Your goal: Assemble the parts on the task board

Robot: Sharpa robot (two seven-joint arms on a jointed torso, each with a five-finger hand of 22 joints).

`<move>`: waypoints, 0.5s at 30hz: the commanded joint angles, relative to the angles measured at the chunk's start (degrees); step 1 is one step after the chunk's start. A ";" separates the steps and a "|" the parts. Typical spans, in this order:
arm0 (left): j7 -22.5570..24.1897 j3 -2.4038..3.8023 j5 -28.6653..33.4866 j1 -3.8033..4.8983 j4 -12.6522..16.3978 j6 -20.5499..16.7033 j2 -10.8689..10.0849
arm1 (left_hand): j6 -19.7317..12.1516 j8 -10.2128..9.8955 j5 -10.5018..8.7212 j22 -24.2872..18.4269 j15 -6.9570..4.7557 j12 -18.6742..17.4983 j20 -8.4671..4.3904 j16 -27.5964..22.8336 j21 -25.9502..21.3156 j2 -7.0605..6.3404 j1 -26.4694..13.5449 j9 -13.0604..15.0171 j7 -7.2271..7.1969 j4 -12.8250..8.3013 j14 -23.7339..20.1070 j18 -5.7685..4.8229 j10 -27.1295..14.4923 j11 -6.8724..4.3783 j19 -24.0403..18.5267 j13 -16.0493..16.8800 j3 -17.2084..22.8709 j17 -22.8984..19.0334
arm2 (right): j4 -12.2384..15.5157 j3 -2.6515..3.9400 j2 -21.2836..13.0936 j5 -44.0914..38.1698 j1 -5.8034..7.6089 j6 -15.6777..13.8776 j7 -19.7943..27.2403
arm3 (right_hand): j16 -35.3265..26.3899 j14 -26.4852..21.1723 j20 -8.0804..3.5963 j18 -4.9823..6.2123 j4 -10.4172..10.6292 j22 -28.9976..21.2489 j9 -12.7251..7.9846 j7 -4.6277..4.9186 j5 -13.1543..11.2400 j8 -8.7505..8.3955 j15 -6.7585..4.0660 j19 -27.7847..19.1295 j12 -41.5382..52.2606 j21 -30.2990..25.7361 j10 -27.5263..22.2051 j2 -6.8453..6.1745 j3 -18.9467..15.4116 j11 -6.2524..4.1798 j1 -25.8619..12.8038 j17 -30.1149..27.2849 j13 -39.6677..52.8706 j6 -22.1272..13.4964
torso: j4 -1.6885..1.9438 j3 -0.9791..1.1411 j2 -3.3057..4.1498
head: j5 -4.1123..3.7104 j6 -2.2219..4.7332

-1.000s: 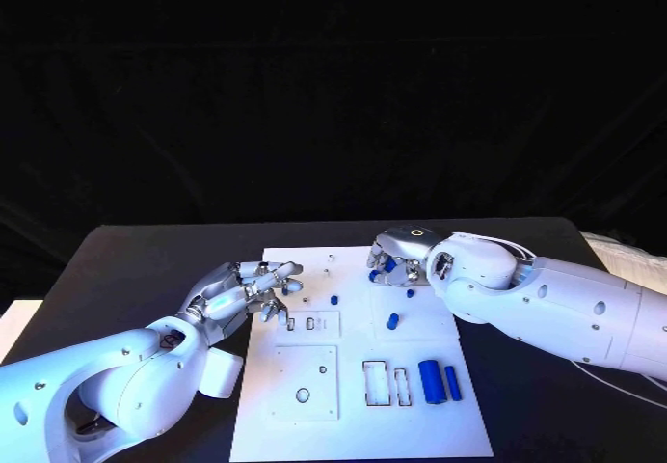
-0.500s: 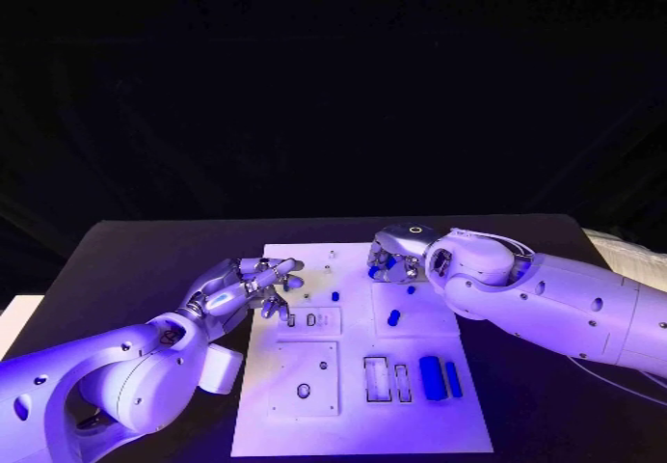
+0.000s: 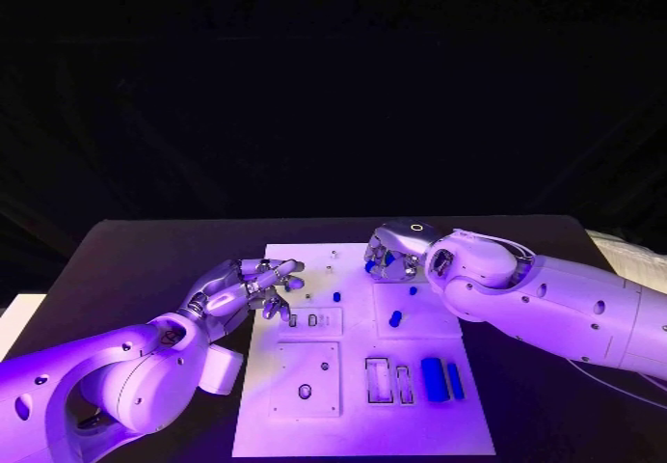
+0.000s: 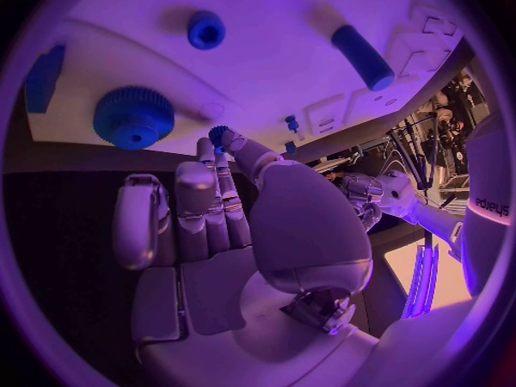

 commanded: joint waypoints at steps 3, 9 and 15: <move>0.16 0.04 -0.27 0.08 0.12 1.34 -0.08 | -0.22 -0.28 -0.14 0.03 0.08 -0.28 0.03 -0.83 -0.34 0.32 -0.53 -0.09 0.32 -0.49 -0.77 0.09 -0.69 0.02 -0.54 0.11 0.04 -0.86 | 0.07 0.04 1.05 -0.60 0.01 -7.53 -1.84 | 0.43 1.41 0.09 -0.79 0.41 0.18 0.00 0.34 -0.52 -0.09 -0.25 0.27 -0.22 0.43 0.04 -0.42 0.48 0.10 0.33 -0.04 -0.02 0.07 | 0.16 -0.06 0.12 | 0.28 0.20; 0.28 0.05 -0.24 0.09 0.21 1.68 -0.14 | -0.28 -0.31 -0.16 0.08 0.14 -0.31 0.10 -1.48 -0.32 0.37 -0.53 -0.09 0.37 -0.54 -1.23 0.10 -0.81 0.08 -0.83 0.14 0.05 -1.51 | -1.42 0.05 3.26 -1.51 0.02 -9.64 -3.53 | 0.38 1.30 0.14 -0.78 0.61 0.15 -0.02 0.41 -0.68 -0.22 -0.19 0.19 -0.24 0.44 -0.14 -0.64 0.55 0.18 0.23 -0.19 -0.06 -0.06 | 0.13 -0.09 0.23 | 0.60 0.45; 0.30 0.05 -0.23 0.13 0.30 1.92 -0.17 | -0.35 -0.34 -0.17 0.11 0.18 -0.32 0.15 -1.97 -0.31 0.38 -0.52 -0.09 0.41 -0.59 -1.57 0.11 -0.89 0.11 -1.05 0.17 0.06 -2.01 | -3.45 0.05 5.81 -1.75 0.02 -10.10 -3.75 | 0.43 1.26 0.17 -0.79 0.67 0.22 -0.02 0.43 -0.71 -0.26 -0.17 0.19 -0.25 0.49 -0.23 -0.66 0.66 0.20 0.30 -0.16 -0.08 -0.09 | 0.22 -0.03 0.38 | 0.82 0.38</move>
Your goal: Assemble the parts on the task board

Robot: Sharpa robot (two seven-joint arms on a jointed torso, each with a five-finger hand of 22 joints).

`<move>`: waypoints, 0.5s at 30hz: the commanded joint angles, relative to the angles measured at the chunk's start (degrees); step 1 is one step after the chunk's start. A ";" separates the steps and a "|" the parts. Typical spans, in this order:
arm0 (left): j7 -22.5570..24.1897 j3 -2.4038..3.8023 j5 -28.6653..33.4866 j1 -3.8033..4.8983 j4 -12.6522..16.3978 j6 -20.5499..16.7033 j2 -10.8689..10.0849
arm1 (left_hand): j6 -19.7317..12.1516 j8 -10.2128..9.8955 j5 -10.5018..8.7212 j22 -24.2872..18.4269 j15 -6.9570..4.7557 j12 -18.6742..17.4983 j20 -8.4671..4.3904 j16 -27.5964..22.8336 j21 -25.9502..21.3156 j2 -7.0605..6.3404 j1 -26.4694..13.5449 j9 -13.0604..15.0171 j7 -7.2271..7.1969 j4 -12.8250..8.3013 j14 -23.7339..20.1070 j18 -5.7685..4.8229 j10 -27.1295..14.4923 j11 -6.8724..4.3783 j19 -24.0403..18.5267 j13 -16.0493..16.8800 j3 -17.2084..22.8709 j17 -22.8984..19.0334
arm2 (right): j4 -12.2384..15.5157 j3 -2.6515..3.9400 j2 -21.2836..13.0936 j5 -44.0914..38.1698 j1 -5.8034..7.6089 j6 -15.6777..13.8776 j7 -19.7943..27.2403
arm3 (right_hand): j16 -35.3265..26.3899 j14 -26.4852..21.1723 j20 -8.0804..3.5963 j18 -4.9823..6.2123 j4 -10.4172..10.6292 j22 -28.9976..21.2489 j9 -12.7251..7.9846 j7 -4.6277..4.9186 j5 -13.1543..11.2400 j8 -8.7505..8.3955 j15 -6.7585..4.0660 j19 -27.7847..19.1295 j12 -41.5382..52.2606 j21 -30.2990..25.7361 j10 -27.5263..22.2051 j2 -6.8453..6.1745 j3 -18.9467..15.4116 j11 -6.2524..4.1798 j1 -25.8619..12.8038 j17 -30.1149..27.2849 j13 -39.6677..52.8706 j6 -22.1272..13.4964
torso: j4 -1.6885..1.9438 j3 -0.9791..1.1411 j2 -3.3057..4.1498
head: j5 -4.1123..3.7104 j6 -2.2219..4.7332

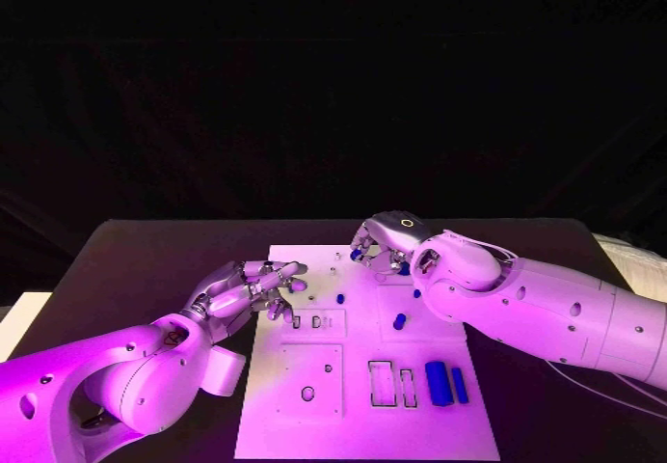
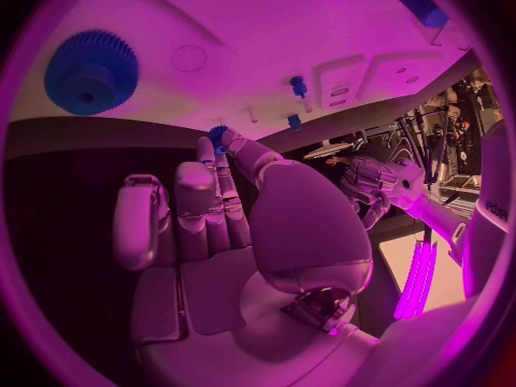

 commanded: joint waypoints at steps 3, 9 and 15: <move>0.37 0.05 -0.22 0.12 0.28 1.59 0.00 | -0.15 -0.34 -0.17 0.08 0.04 -0.33 -0.06 -0.38 -0.32 0.15 -0.29 -0.09 0.21 -0.29 -0.42 0.11 -0.49 0.11 -0.44 0.06 0.07 -0.17 | -1.74 0.01 1.80 -1.34 0.00 -2.32 -1.20 | 0.24 1.25 0.18 -0.79 0.32 0.12 0.03 0.42 -0.35 -0.27 -0.16 0.20 -0.25 0.28 -0.27 -0.43 0.27 0.21 0.10 0.01 -0.08 -0.05 | 0.23 0.01 0.33 | 0.10 0.02; 0.36 0.05 -0.22 0.14 0.35 1.70 0.03 | -0.20 -0.37 -0.16 0.11 0.07 -0.35 -0.02 -0.59 -0.32 0.16 -0.26 -0.09 0.23 -0.34 -0.58 0.11 -0.57 0.14 -0.60 0.07 0.09 -0.34 | -3.24 -0.01 3.41 -1.26 -0.01 -1.48 -0.65 | 0.36 1.24 0.20 -0.80 0.36 0.17 0.03 0.48 -0.36 -0.30 -0.14 0.20 -0.25 0.31 -0.34 -0.48 0.36 0.24 0.15 0.13 -0.09 -0.09 | 0.29 -0.08 0.51 | 0.04 0.10; 0.36 0.08 -0.22 0.23 0.42 1.79 0.05 | -0.20 -0.37 -0.16 0.11 0.07 -0.35 -0.02 -0.59 -0.32 0.16 -0.26 -0.09 0.23 -0.34 -0.58 0.11 -0.57 0.14 -0.60 0.07 0.09 -0.34 | -4.62 -0.04 4.91 -1.18 -0.02 -0.41 -0.60 | 0.40 1.21 0.23 -0.80 0.46 0.18 0.01 0.56 -0.40 -0.37 -0.09 0.16 -0.25 0.33 -0.44 -0.62 0.41 0.31 0.11 0.11 -0.10 -0.19 | 0.34 -0.06 0.58 | 0.03 0.07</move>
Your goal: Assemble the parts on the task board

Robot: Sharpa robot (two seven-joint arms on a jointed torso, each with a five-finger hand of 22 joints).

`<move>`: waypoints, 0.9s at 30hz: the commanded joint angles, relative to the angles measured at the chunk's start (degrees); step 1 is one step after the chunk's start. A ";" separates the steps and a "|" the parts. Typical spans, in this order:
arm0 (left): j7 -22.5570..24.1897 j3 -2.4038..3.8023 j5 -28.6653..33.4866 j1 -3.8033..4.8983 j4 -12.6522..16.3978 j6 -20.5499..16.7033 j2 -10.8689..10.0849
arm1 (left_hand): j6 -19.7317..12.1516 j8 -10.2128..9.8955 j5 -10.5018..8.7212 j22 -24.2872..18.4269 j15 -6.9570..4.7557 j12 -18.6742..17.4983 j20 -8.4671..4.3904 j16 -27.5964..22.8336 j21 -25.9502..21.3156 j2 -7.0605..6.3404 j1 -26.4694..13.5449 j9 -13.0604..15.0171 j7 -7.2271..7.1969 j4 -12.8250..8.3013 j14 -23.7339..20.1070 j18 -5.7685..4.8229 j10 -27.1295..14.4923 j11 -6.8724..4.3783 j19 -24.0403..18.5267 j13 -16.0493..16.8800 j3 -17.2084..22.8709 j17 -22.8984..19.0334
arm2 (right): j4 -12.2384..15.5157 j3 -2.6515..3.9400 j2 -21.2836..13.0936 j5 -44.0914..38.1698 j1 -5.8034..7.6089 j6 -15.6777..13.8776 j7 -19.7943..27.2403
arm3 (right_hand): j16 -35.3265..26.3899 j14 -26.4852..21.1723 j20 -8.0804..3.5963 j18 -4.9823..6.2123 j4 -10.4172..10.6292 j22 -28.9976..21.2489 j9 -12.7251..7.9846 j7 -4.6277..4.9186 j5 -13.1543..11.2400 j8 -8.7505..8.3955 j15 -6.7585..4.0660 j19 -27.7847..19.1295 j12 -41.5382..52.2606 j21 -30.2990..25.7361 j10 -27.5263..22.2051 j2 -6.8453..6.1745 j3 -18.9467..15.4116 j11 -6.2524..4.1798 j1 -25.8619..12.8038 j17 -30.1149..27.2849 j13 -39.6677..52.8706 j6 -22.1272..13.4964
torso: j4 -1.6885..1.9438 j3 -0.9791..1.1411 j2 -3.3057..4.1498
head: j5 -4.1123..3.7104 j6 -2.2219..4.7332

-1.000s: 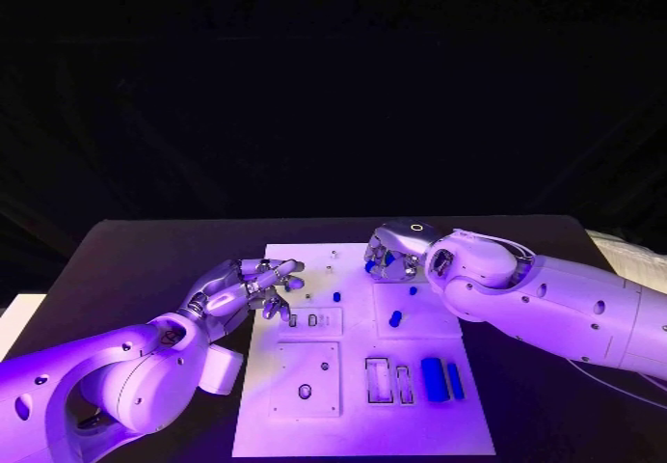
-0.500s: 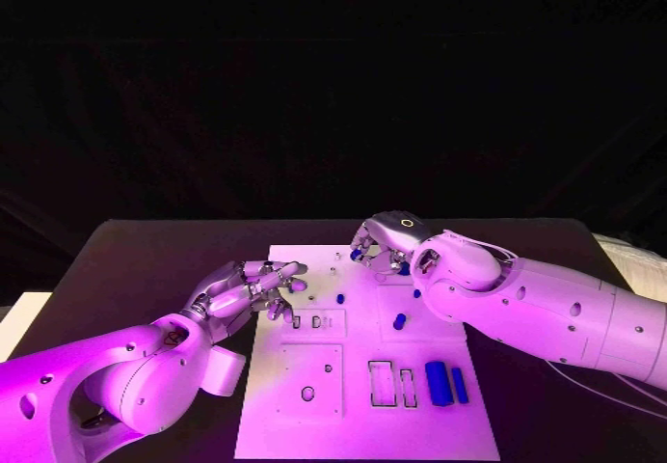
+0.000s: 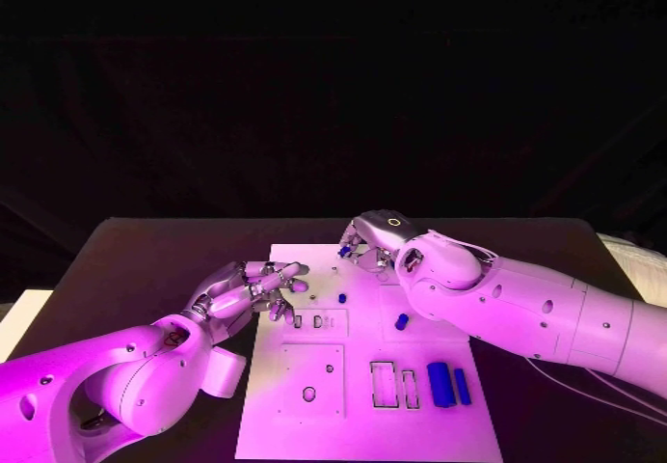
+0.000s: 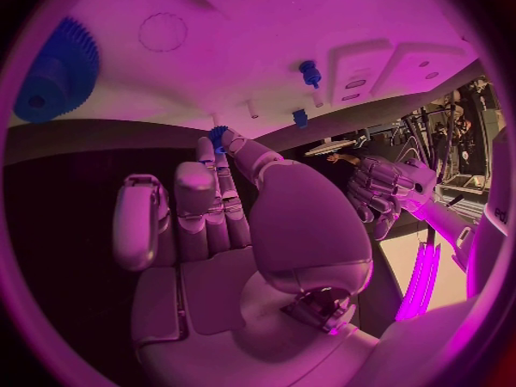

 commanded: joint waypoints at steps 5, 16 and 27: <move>0.31 0.08 -0.22 0.21 0.23 1.48 0.12 | -0.20 -0.37 -0.16 0.08 -0.11 -0.35 0.19 -0.15 -0.32 0.16 -0.26 -0.10 0.23 -0.35 -0.40 0.11 -0.37 -0.05 -0.40 0.08 0.09 -0.05 | -1.63 -0.06 1.42 -0.87 -0.01 1.24 -0.25 | 0.38 1.17 0.26 -0.80 0.32 0.01 0.03 0.40 -0.32 -0.26 -0.06 0.14 -0.25 0.35 -0.32 -0.69 0.21 0.14 0.08 0.03 -0.10 -0.03 | 0.16 -0.02 0.09 | 0.05 -0.15; 0.16 0.08 -0.22 0.39 0.28 1.63 -0.03 | -0.20 -0.37 -0.16 0.08 -0.11 -0.35 0.19 -0.15 -0.32 0.16 -0.26 -0.10 0.23 -0.35 -0.40 0.11 -0.37 -0.05 -0.40 0.08 0.09 -0.05 | -3.27 -0.15 2.98 -1.07 -0.02 1.77 -0.73 | 0.42 1.12 0.32 -0.79 0.52 0.00 0.01 0.49 -0.36 -0.33 0.01 0.08 -0.25 0.37 -0.48 -0.84 0.26 0.22 -0.01 0.00 -0.11 -0.18 | 0.08 -0.03 0.12 | 0.29 -0.34; 0.07 0.08 -0.22 0.54 0.38 1.80 -0.15 | -0.27 -0.39 -0.16 0.10 -0.08 -0.37 0.22 -0.32 -0.31 0.16 -0.23 -0.10 0.26 -0.41 -0.52 0.11 -0.46 -0.02 -0.55 0.10 0.10 -0.19 | -4.19 -0.20 3.33 -1.47 -0.01 2.72 -1.88 | -0.16 0.79 0.46 -0.67 1.02 -0.52 -0.06 0.62 -0.48 -0.43 0.16 -0.36 -0.27 0.13 -0.94 -1.28 0.30 0.37 -0.27 -0.88 -0.14 -0.56 | 0.09 -0.04 0.20 | 0.23 -0.44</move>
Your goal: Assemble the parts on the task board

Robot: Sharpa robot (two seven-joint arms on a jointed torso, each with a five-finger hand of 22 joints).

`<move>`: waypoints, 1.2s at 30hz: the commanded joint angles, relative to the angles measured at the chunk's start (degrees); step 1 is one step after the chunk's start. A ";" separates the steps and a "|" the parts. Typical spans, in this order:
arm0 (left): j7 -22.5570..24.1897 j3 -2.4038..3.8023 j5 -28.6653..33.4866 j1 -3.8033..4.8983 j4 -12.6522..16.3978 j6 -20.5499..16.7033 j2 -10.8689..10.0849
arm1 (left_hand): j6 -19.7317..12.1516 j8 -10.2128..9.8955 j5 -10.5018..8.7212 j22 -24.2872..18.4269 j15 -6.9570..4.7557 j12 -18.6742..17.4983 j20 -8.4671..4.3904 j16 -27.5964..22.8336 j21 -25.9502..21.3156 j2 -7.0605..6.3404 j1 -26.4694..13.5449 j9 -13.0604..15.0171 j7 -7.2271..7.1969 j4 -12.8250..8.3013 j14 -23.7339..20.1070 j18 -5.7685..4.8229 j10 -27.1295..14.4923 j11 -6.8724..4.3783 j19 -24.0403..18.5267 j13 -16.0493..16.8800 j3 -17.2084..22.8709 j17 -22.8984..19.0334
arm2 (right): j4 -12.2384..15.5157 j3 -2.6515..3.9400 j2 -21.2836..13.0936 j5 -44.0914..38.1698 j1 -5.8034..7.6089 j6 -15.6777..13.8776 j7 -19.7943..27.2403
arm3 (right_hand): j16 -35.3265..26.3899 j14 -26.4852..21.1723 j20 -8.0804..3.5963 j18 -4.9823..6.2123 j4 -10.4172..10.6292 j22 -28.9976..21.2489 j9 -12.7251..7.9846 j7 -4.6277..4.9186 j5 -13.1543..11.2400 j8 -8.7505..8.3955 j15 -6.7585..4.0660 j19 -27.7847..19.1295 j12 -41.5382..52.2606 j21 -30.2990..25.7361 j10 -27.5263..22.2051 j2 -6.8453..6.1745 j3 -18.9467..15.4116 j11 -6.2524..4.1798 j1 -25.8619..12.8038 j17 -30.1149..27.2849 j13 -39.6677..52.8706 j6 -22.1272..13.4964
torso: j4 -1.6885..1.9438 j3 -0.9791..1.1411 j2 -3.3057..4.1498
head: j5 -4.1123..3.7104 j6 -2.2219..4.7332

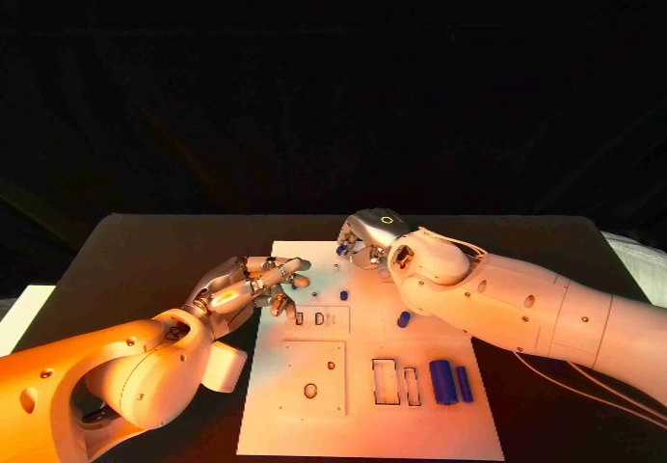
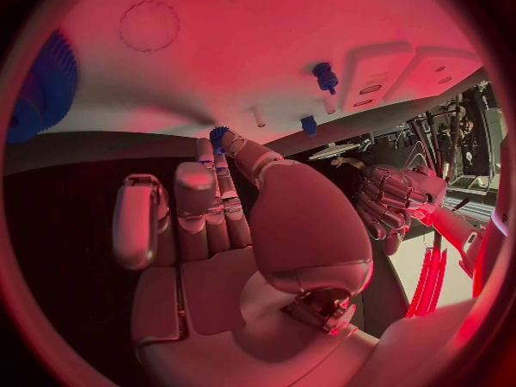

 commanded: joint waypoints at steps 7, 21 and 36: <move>0.13 0.04 -0.22 0.14 0.25 1.45 0.01 | -0.27 -0.39 -0.16 0.05 0.12 -0.37 -0.01 -0.32 -0.33 0.17 -0.23 -0.05 0.27 -0.28 -0.33 0.12 -0.46 -0.02 -0.32 0.05 -0.03 -0.05 | -0.39 -0.13 0.39 -1.08 -0.04 0.90 -1.32 | -1.48 0.20 0.53 -0.39 1.05 -1.40 -0.29 0.85 -0.29 -0.26 0.51 -1.11 -0.34 -0.51 -2.03 -1.37 0.12 0.41 -0.13 -1.67 -0.18 -1.51 | 0.04 0.02 0.07 | -0.01 -0.12; 0.09 0.04 -0.22 0.17 -0.03 1.19 0.09 | -0.56 -0.53 -0.16 0.14 0.21 -0.52 0.10 -0.57 -0.25 0.06 -0.06 -0.08 0.38 -0.55 -0.47 0.14 -0.87 0.10 -0.64 0.05 -0.03 -0.21 | 6.14 -0.07 -5.31 0.14 -0.04 -2.09 -2.23 | -13.83 -2.43 1.89 2.03 4.43 -14.13 -0.56 2.42 0.01 0.23 1.77 -7.72 1.49 -8.25 -9.29 -3.33 -4.97 1.94 2.11 -16.04 0.27 -9.18 | -0.06 0.11 0.01 | -0.08 0.06; 0.14 0.03 -0.22 0.18 -0.17 1.46 -0.47 | -0.60 -0.55 -0.16 0.16 0.22 -0.53 0.11 -0.67 -0.23 0.06 -0.03 -0.08 0.40 -0.58 -0.52 0.14 -0.92 0.12 -0.68 0.06 -0.02 -0.31 | 16.45 2.00 -19.53 14.29 -0.04 4.17 -6.26 | 19.68 3.59 -1.15 -2.48 9.73 9.86 -0.28 0.08 6.04 1.10 -0.44 5.17 52.20 5.40 9.02 -6.45 -16.60 -1.22 3.68 25.01 49.72 -10.34 | -0.85 0.22 -0.29 | -0.85 0.32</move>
